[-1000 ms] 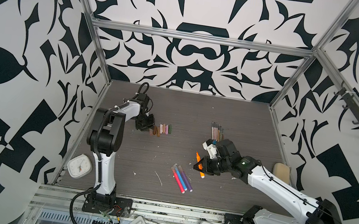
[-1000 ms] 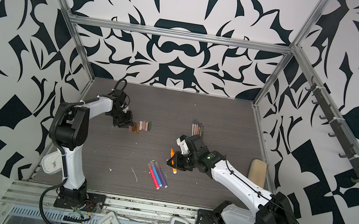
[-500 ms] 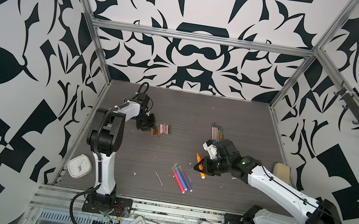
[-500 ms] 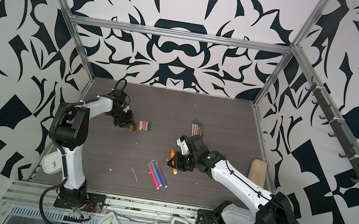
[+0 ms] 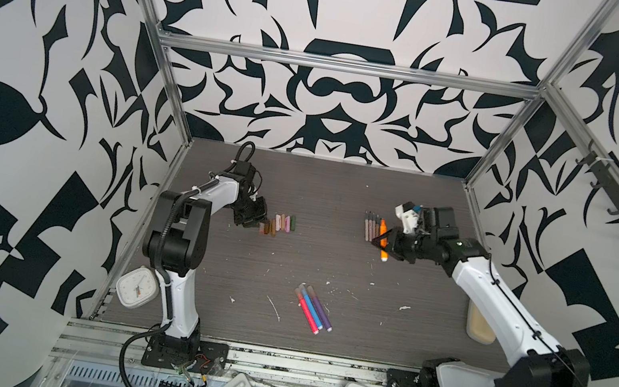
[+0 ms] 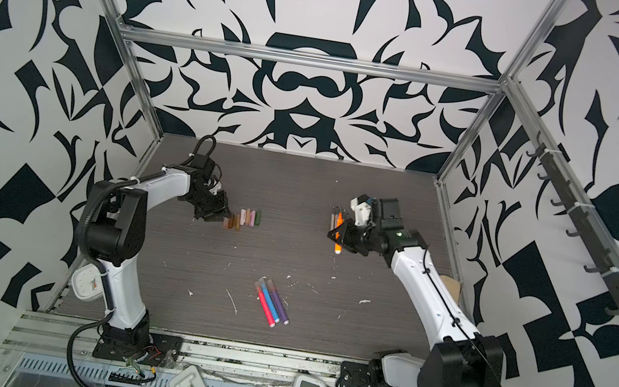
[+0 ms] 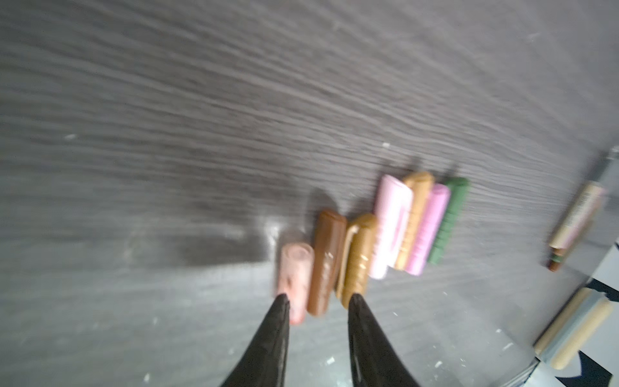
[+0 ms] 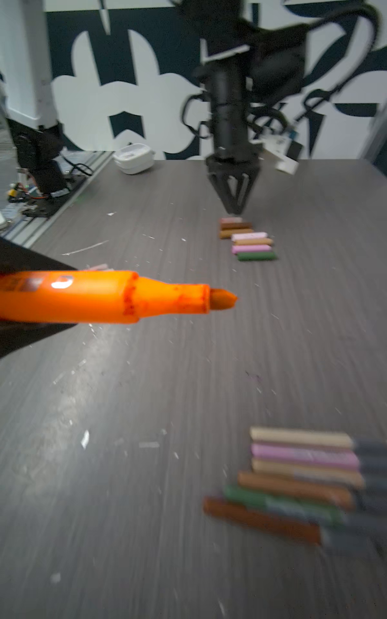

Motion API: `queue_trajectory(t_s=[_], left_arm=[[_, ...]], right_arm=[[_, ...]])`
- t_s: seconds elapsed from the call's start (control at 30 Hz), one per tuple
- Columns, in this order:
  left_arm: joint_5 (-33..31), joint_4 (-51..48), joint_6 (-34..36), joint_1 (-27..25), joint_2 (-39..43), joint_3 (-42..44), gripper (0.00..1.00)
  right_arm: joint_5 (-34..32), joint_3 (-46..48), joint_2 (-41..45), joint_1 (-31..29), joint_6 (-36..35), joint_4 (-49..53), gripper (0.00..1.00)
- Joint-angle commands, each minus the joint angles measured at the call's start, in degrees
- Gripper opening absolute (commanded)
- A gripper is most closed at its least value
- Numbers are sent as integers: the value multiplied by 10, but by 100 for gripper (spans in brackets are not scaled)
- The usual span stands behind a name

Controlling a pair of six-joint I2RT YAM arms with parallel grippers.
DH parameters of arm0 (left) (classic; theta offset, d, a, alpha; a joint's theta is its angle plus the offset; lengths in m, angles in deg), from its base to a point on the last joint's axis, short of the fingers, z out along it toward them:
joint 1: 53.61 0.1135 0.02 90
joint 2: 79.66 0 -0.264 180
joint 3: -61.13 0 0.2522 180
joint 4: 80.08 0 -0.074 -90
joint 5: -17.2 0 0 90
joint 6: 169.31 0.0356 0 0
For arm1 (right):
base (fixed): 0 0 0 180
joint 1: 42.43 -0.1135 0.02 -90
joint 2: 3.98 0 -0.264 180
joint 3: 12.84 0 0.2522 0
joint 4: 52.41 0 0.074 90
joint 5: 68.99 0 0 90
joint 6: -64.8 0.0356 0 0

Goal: Open the pen caps
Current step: 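Lower the orange cap by the caps while the right carries the marker away, then lower the orange marker beside the uncapped pens and open the right gripper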

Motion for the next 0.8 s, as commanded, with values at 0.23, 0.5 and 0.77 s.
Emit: queue_trajectory(t_s=[0.23, 0.5, 0.77], left_arm=[[53, -4, -42, 0, 179, 61, 35], [72, 14, -76, 0, 257, 99, 36], [69, 15, -76, 0, 282, 117, 37]], right_arm=[[-4, -23, -176, 153, -75, -54, 0], [2, -58, -282, 153, -87, -95, 0], [22, -61, -322, 151, -82, -109, 7]])
